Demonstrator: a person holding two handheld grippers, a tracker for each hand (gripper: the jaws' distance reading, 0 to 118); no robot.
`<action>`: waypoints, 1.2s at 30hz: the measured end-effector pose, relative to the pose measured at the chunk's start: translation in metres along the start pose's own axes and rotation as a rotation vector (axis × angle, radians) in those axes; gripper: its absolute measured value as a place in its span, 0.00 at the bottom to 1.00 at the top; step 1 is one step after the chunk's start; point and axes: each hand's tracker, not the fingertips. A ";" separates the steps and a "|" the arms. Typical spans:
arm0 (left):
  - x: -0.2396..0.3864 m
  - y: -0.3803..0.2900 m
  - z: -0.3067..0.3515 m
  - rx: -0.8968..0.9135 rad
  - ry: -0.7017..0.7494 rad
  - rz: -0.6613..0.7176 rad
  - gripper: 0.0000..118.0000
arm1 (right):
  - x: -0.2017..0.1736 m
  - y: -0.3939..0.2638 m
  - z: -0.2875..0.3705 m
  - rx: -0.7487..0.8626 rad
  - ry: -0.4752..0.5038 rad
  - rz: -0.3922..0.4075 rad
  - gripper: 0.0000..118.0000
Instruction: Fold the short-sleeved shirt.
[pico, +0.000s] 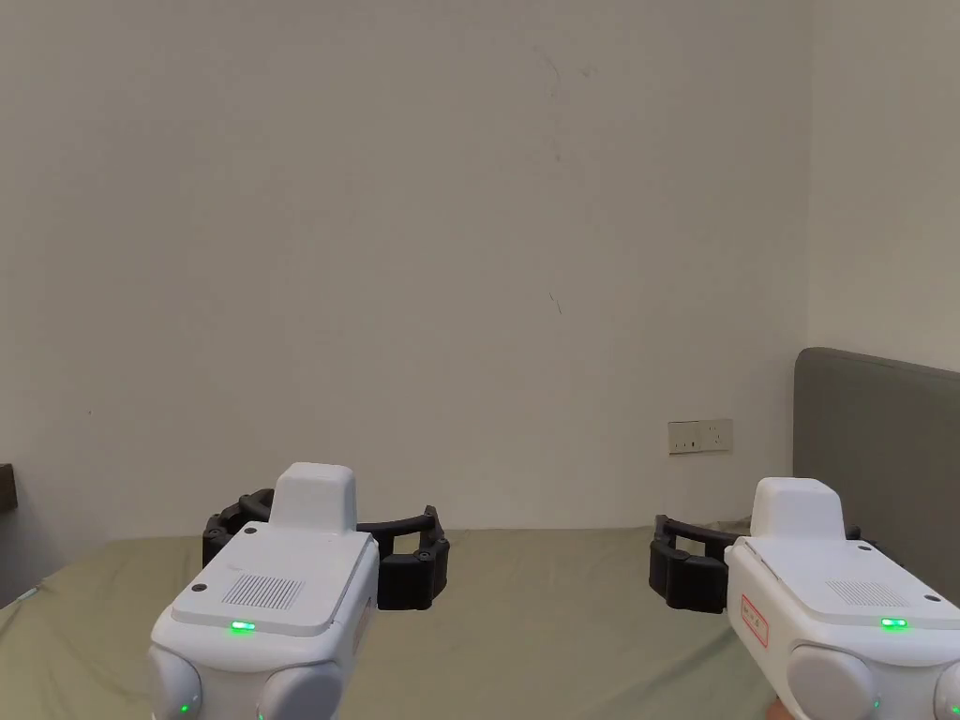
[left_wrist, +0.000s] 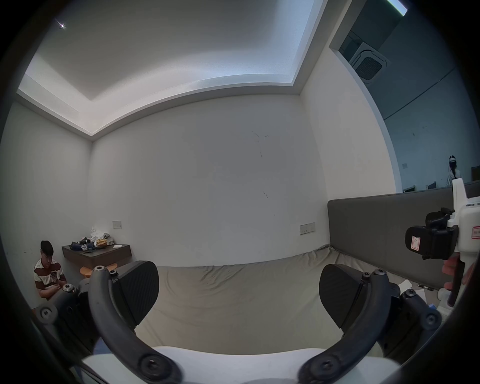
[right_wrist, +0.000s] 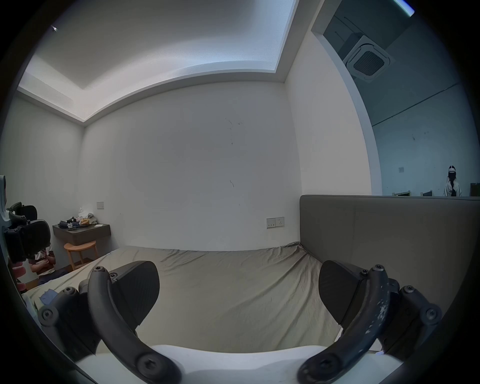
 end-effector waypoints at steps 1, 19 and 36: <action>-0.001 0.000 0.000 -0.001 -0.001 0.003 1.00 | 0.000 0.000 0.000 0.000 0.000 -0.002 1.00; -0.001 0.000 0.001 -0.006 0.007 -0.013 1.00 | 0.001 0.003 -0.001 -0.002 -0.009 -0.009 1.00; -0.006 -0.005 0.001 0.001 0.038 0.041 1.00 | 0.004 0.002 0.002 0.029 -0.045 0.013 1.00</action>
